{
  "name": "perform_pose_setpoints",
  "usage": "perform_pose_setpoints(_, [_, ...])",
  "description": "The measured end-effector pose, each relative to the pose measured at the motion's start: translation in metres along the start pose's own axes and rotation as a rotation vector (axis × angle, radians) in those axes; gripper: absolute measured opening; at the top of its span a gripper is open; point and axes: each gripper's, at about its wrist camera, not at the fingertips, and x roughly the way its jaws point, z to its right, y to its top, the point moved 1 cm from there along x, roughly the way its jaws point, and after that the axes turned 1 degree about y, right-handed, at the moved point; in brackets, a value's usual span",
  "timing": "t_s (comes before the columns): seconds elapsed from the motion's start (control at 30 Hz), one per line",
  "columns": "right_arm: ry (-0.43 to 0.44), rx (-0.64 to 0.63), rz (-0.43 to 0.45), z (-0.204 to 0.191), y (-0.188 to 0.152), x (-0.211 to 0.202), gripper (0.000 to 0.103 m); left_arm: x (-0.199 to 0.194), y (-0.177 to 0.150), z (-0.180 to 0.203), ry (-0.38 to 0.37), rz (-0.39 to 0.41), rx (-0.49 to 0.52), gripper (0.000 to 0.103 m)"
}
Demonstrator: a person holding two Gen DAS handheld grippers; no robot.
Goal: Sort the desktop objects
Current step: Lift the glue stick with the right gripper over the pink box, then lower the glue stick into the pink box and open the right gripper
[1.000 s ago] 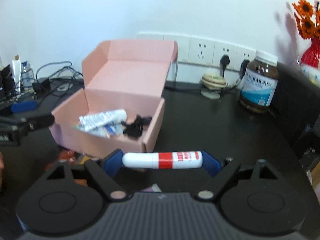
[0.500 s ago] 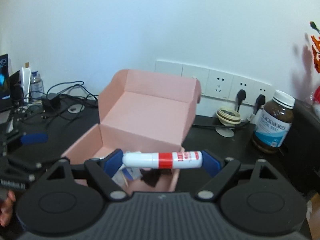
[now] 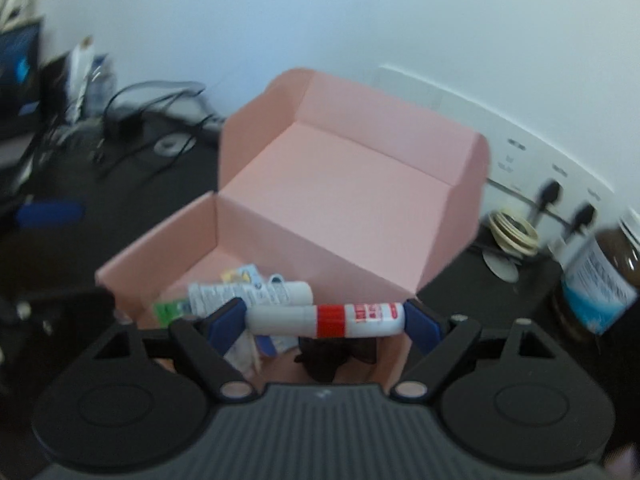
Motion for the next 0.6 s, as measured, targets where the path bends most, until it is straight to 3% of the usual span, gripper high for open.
perform_pose_setpoints(0.2, [0.007,-0.132,-0.064,-0.003,0.005,0.017,0.085,0.000,0.000,0.000,0.001,-0.002,-0.001,0.103])
perform_pose_setpoints(0.6, [0.142,-0.074,-0.137,0.012,0.006,0.032,0.085,0.002,0.001,0.000,-0.002,-0.010,-0.006,0.103])
